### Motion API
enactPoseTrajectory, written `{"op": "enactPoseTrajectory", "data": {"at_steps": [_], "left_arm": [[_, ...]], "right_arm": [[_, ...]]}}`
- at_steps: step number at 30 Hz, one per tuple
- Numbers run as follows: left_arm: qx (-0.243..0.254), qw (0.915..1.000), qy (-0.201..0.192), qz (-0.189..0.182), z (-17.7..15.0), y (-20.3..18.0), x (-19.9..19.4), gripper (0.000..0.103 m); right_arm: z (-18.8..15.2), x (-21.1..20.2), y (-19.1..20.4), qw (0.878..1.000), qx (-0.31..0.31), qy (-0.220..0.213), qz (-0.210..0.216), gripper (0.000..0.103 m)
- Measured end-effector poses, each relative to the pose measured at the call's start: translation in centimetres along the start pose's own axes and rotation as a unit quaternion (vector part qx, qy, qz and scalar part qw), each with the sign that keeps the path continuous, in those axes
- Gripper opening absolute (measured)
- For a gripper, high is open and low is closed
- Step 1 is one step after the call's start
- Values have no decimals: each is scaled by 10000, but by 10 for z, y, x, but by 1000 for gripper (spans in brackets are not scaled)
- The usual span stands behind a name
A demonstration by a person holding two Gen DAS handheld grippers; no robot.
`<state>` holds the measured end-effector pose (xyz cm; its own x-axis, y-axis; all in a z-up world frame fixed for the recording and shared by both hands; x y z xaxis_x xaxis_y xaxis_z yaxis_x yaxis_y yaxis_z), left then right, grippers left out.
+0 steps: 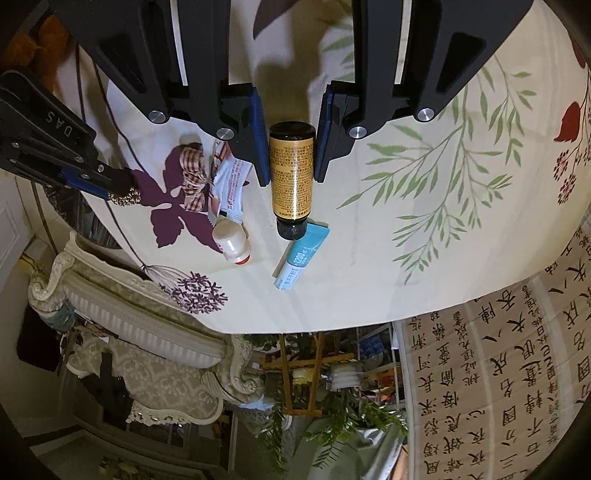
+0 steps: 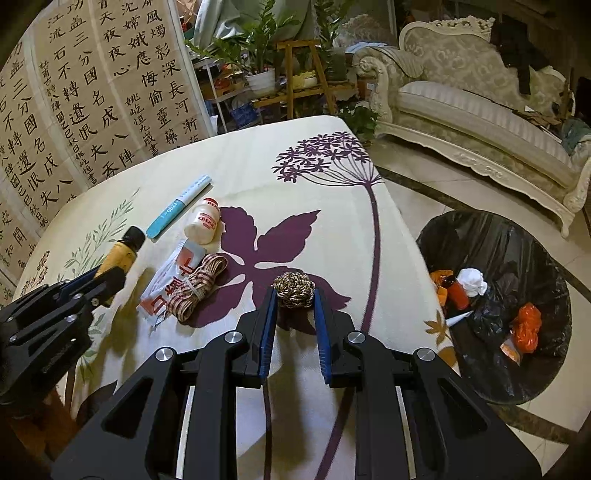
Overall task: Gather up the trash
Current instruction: 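Carry the twine ball and amber bottle over the black bin, then open both tools over the bin, dropping the twine ball and amber bottle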
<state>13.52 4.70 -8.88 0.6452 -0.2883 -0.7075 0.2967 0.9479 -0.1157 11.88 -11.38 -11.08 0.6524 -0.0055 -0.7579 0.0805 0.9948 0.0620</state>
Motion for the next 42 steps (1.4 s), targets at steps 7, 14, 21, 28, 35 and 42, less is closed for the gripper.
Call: {"op": "enactPoseTrajectory", "data": {"at_steps": [7, 14, 21, 28, 35, 42], "left_arm": [[-42, 9998, -171, -40, -3, -11, -17, 25], [49, 9993, -315, -213, -4, -34, -30, 25], [255, 9978, -431, -429, -4, -71, -35, 25], [477, 9956, -514, -627, 3, -113, -28, 25], [730, 9926, -507, -828, 11, -155, -12, 25], [955, 9904, -395, -922, 17, -191, 13, 25]], "right_arm": [[-6, -18, -16, 9998, 109, -118, -145, 20], [-12, -33, -39, 9989, 261, -218, -324, 20], [-18, -49, -73, 9965, 486, -354, -581, 20], [-19, -60, -114, 9914, 648, -536, -1000, 20], [-19, -60, -154, 9857, 861, -617, -1312, 20], [-15, -50, -183, 9828, 1024, -603, -1416, 20]]}}
Point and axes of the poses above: each gripper's, at about its wrist camera, not at the fingertips, and x roughly the way its jaws point, y to its left, z to its top, the point moved 6 cm from there along x, roughly the way its jaws point, and after that the axes turned 6 degrees about -z, right-handed, at the moved point
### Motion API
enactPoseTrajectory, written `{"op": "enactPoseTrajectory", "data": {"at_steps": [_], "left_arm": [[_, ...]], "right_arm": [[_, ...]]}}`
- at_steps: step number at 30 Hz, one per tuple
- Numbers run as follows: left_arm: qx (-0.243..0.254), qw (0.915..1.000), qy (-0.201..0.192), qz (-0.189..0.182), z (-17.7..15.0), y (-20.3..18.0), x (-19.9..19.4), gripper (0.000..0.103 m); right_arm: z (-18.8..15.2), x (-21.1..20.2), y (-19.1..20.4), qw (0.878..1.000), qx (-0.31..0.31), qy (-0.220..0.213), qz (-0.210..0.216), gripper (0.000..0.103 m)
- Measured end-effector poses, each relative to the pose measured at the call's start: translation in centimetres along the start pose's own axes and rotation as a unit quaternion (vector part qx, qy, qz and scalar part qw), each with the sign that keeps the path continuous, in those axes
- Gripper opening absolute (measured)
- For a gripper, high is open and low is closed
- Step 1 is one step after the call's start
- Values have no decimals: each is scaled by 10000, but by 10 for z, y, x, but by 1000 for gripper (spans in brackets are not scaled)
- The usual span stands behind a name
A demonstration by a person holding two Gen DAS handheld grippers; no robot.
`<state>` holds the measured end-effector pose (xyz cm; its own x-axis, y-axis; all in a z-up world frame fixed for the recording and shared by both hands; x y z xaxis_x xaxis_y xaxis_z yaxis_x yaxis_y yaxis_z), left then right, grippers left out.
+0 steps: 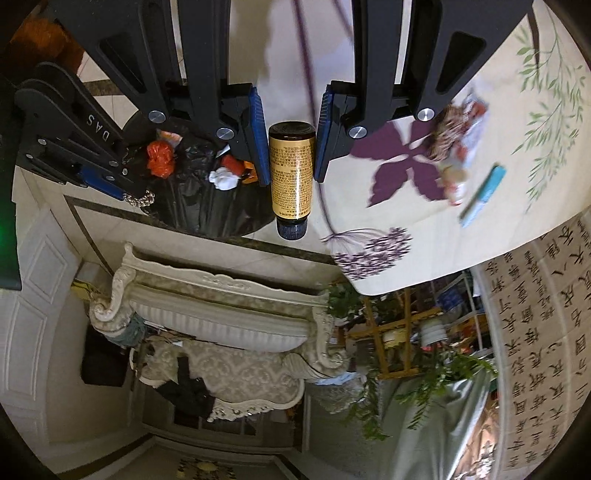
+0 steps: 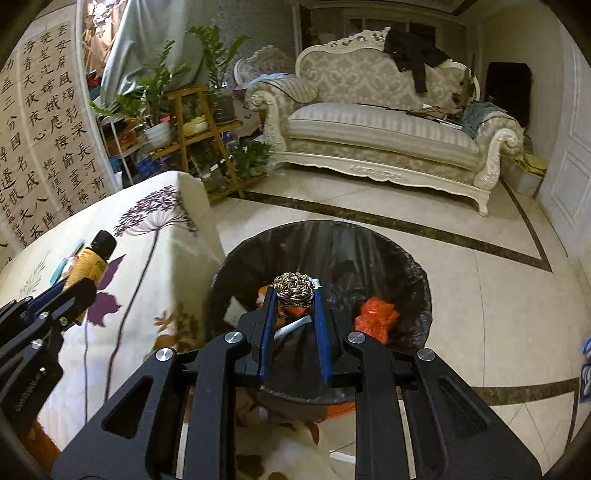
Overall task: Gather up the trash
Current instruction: 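Open both tools over the bin, dropping the twine ball and amber bottle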
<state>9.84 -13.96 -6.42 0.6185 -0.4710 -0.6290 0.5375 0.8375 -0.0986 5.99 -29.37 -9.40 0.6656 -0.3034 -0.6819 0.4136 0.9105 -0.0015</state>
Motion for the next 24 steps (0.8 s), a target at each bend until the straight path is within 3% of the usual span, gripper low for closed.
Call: {"op": "enactPoseTrajectory", "data": {"at_steps": [13, 16, 18, 24], "left_arm": [[377, 9989, 267, -69, 17, -38, 57, 25], [433, 9984, 372, -61, 17, -42, 66, 32], [460, 9982, 385, -37, 17, -42, 67, 42], [379, 9986, 377, 19, 13, -40, 64, 58]], "right_arm": [[10, 39, -29, 9995, 256, 164, -67, 22], [10, 45, -37, 9991, 354, 204, -121, 33], [9, 46, -40, 9989, 387, 209, -143, 34], [6, 42, -47, 9982, 524, 173, -234, 40]]}}
Point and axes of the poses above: each gripper's, at about its wrist camera, not at the fingertips, and x roughly the way its jaws point, y to its left, z to its top, the point moved 6 cm from there along x, roughly the way its jaws point, and after that the axes turned 6 degrees about -z, right-handed, at the moved point
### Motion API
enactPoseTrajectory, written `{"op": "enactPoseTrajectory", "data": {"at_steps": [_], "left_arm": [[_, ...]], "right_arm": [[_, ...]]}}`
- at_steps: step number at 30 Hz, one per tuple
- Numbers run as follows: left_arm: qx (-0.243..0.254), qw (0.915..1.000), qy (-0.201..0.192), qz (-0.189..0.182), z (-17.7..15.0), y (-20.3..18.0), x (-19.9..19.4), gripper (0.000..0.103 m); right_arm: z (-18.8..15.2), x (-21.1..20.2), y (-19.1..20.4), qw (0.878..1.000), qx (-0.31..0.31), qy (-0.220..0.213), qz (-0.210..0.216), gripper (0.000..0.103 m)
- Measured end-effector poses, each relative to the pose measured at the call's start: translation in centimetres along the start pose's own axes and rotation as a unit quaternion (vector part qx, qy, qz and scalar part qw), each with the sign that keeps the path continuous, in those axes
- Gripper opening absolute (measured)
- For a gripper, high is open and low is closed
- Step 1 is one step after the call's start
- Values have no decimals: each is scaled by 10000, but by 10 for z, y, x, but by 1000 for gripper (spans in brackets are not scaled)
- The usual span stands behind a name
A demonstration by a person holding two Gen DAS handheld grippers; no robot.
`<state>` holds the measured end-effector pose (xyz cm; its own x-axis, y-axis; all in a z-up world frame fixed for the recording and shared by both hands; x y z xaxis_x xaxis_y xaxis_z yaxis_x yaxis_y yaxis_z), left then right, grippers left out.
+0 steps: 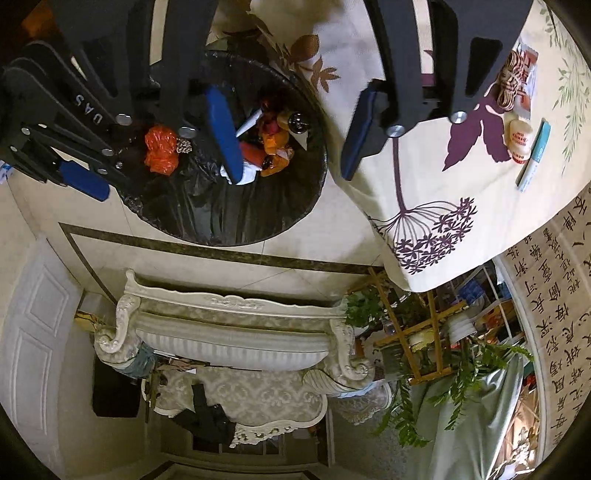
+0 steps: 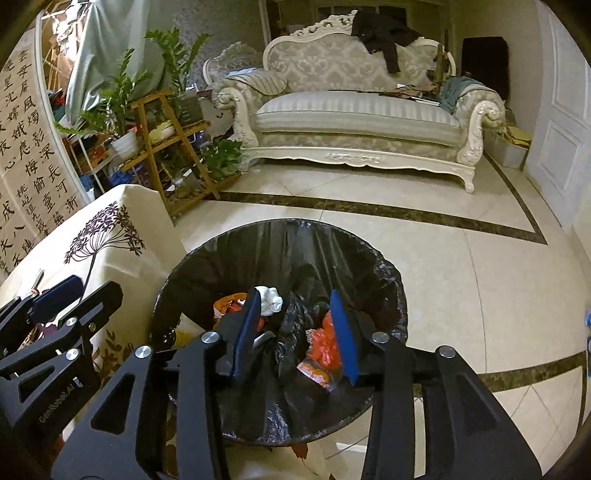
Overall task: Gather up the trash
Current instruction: 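Open both tools over the bin, dropping the twine ball and amber bottle, then move both open tools back over the remaining items on the table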
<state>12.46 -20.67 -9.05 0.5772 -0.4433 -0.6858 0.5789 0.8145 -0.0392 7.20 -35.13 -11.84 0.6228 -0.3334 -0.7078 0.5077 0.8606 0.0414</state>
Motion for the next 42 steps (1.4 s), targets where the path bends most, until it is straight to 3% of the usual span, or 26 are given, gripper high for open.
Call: {"op": "enactPoseTrajectory", "data": {"at_steps": [5, 17, 27, 42], "left_arm": [[-117, 9999, -85, 78, -2, 9, -12, 70], [-306, 9979, -364, 446, -20, 46, -59, 74], [-821, 9901, -490, 1026, -50, 112, -104, 75], [-1615, 9687, -449, 1828, -106, 213, -153, 76]], "right_arm": [[-1, -7, -4, 10000, 78, -35, -26, 47], [-16, -28, 32, 9997, -107, 14, 235, 52], [-31, -51, 105, 9954, -576, 79, 761, 53], [-61, -74, 234, 9759, -1527, 302, 1527, 53]]}}
Point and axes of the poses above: each gripper's, at about its wrist camera, not at the fingertips, and x roughly the way its jaws point, y to its left, z to its top, the point moved 6 cm from there along x, roughly the way its jaws point, and after that the axes turned 6 degrees about -z, right-handed, at the moved point
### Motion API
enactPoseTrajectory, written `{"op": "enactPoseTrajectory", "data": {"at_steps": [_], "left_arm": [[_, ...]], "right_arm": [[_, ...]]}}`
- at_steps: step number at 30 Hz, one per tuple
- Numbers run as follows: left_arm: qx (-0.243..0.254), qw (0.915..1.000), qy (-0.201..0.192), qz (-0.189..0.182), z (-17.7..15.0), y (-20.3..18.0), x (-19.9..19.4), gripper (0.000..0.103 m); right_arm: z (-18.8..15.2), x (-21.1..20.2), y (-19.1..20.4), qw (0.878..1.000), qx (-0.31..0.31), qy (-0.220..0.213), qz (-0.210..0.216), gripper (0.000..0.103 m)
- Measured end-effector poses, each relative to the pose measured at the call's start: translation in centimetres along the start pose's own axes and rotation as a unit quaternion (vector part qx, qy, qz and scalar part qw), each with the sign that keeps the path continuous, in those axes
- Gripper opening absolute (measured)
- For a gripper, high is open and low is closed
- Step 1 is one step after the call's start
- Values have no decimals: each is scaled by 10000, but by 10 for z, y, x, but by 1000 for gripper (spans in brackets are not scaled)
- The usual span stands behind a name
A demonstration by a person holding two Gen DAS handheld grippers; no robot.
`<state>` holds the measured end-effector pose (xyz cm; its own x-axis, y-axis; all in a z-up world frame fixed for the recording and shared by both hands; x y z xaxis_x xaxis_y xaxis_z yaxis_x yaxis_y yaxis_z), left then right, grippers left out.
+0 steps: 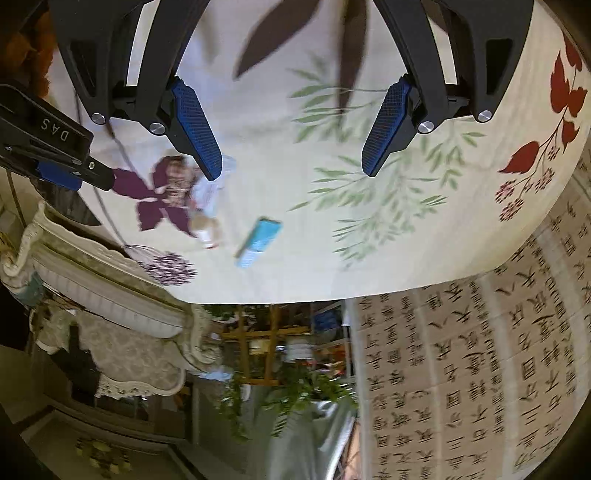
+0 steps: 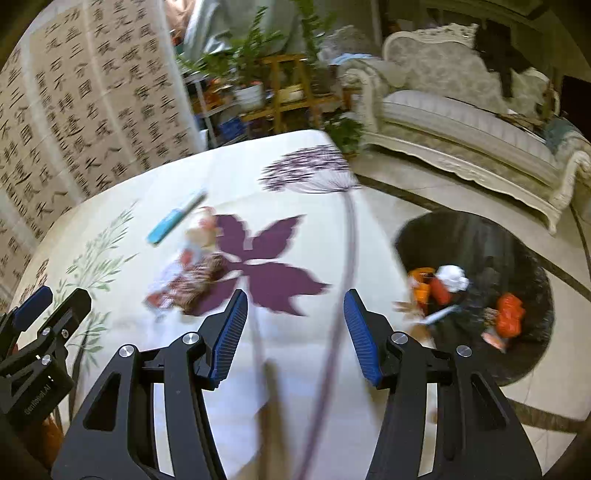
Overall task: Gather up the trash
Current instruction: 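Move both open tools back over the remaining items on the table, then grasp the checked cloth strip with the right tool while the left tool grasps the white packet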
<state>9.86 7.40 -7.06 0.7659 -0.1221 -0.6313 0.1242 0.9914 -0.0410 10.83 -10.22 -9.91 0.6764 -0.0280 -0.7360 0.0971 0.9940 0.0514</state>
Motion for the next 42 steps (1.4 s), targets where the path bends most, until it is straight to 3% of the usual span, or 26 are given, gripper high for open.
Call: {"op": "enactPoseTrajectory", "data": {"at_steps": [10, 25, 28, 32, 34, 42], "left_arm": [[-331, 9993, 37, 187, -6, 46, 2, 76], [-468, 9988, 119, -26, -5, 56, 11, 76], [-483, 9987, 122, -51, -4, 55, 11, 76], [-465, 9987, 153, -111, -3, 51, 14, 77], [-434, 9987, 205, -178, -4, 46, 16, 77], [-290, 9985, 296, -367, -1, 20, 22, 78]], "right_arm": [[5, 17, 49, 9993, -319, 146, 100, 53], [7, 30, 49, 9981, -500, 288, -232, 53], [8, 33, 54, 9977, -571, 304, -193, 49], [7, 37, 57, 9971, -655, 368, -121, 33], [6, 38, 56, 9970, -669, 385, -100, 19], [9, 31, 32, 9980, -541, 266, -200, 16]]}}
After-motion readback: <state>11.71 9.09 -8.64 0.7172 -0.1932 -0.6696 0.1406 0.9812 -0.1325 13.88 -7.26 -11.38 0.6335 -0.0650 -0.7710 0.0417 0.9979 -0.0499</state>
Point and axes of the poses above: each gripper's, at about its wrist camera, not at the fingertips, and x roughly the way its jaws point, y to its left, z to its top, the point moved 6 cm from there along x, roughly the way its jaws point, and after that the axes turned 6 degrees about -z, right-handed, at the moved point
